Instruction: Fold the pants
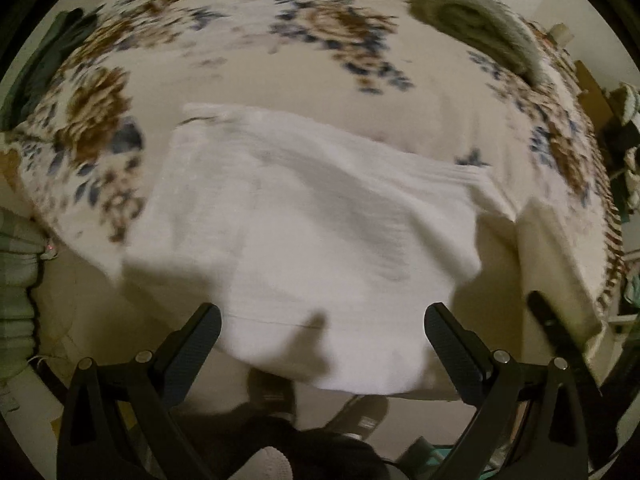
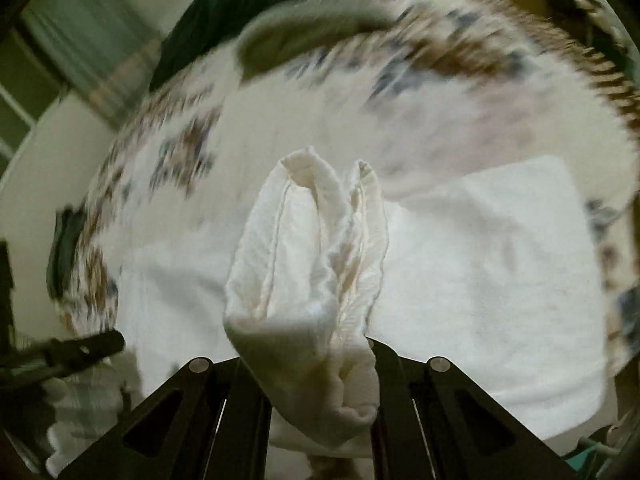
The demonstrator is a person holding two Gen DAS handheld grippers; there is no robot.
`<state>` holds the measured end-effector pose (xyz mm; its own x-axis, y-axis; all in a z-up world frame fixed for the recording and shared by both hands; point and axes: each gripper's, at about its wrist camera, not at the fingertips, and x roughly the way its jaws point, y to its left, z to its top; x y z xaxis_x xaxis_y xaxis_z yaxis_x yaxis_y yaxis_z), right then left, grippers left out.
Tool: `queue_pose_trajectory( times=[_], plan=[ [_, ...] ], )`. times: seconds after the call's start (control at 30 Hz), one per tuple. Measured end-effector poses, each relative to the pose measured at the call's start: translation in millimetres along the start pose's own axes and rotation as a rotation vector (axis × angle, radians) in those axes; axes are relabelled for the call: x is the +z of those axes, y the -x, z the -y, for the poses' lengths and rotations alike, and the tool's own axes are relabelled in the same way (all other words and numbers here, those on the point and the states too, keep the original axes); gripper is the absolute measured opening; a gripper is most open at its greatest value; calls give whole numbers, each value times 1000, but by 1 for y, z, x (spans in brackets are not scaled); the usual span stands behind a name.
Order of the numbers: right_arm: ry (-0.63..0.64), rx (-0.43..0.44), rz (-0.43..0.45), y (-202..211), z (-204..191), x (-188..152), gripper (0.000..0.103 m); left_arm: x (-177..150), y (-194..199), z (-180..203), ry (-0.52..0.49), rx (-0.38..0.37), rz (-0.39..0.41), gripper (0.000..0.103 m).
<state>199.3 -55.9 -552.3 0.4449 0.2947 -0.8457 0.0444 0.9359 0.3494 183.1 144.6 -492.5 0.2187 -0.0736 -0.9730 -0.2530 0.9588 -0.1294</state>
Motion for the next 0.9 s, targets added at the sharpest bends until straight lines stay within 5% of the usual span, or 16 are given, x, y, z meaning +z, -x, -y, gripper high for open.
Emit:
queue_pose_trajectory(
  times=[0.1,0.13,0.17,0.27,0.33,0.53,0.7,0.77,0.8,0.83,0.87,0.9],
  plan=[
    [26,-13,-91,-39,-27,-11,14,0,-6,-22,35,12,-11,103],
    [24,-24,-127,-50,-33,-13,28,1,-6,-26,43,13,-11,103],
    [23,2,-174,-56,-39,-16,42,1,-6,-29,48,11,-10,103],
    [-24,196,-228,-43,-39,-16,55,3,-3,-30,50,4,-5,103],
    [-112,247,-213,-18,-16,-13,65,6,-3,-22,38,-38,4,103],
    [-144,-91,-180,15,67,-9,68,21,-22,41,-33,-173,-21,103],
    [-270,-193,-186,17,128,-9,68,27,-50,108,-206,-242,-31,96],
    [-304,-206,-180,18,138,-9,68,26,-67,128,-262,-281,-50,82],
    [-316,-208,-176,18,143,-11,68,26,-76,134,-288,-287,-69,61],
    [-328,-219,-174,17,146,-11,68,25,-82,136,-305,-284,-82,19],
    [-342,-229,-177,17,150,-14,68,24,-90,138,-328,-271,-95,8],
    [-357,-220,-179,16,153,-16,68,25,-92,137,-335,-277,-95,8]
  ],
)
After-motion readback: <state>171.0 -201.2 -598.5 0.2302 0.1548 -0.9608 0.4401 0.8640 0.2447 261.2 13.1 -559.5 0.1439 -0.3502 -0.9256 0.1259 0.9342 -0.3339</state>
